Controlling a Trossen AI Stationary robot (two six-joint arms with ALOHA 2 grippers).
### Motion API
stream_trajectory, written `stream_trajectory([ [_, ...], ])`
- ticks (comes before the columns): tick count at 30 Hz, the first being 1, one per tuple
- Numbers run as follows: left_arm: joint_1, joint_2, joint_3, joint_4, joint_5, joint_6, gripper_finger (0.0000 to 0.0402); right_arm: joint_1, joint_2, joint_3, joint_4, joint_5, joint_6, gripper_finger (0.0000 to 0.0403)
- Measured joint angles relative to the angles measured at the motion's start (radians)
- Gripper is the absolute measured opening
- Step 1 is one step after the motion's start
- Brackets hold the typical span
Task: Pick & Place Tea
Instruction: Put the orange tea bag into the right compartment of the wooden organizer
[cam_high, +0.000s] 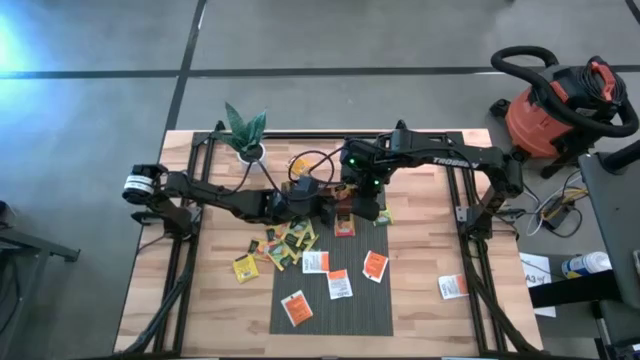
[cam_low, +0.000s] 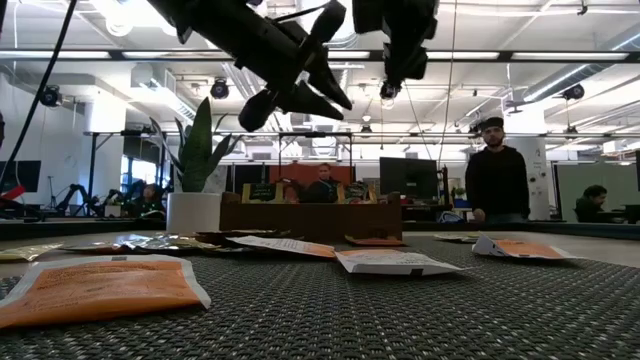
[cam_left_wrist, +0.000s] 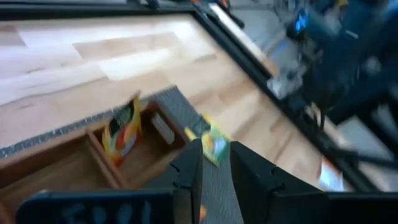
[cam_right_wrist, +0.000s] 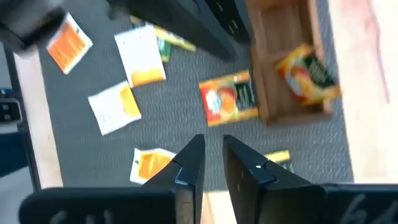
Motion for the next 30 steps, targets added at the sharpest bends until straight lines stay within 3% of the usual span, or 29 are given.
stream_trajectory([
  [4,-0.049,0.0,-0.026,-0.025,0.023,0.062,0.0076,0.002,0.0,-0.101,0.008,-0.01,0.017,0.0072],
  [10,-0.085,0.03,-0.109,0.103,0.124,0.154,0.0076,0.0,0.0,-0.327,0.263,-0.075,0.096,0.0088],
  [17,-0.081,0.221,-0.11,0.3,0.257,0.148,0.0076,0.0,-0.007,-0.563,0.564,-0.081,0.284,0.0078],
  [23,-0.085,0.317,-0.029,0.245,0.25,0.124,0.0076,0.007,-0.05,-0.707,0.753,-0.077,0.432,0.0068],
  [30,-0.082,0.311,-0.022,0.171,0.183,0.113,0.0076,0.01,-0.102,-0.824,0.9,-0.039,0.528,0.0079],
])
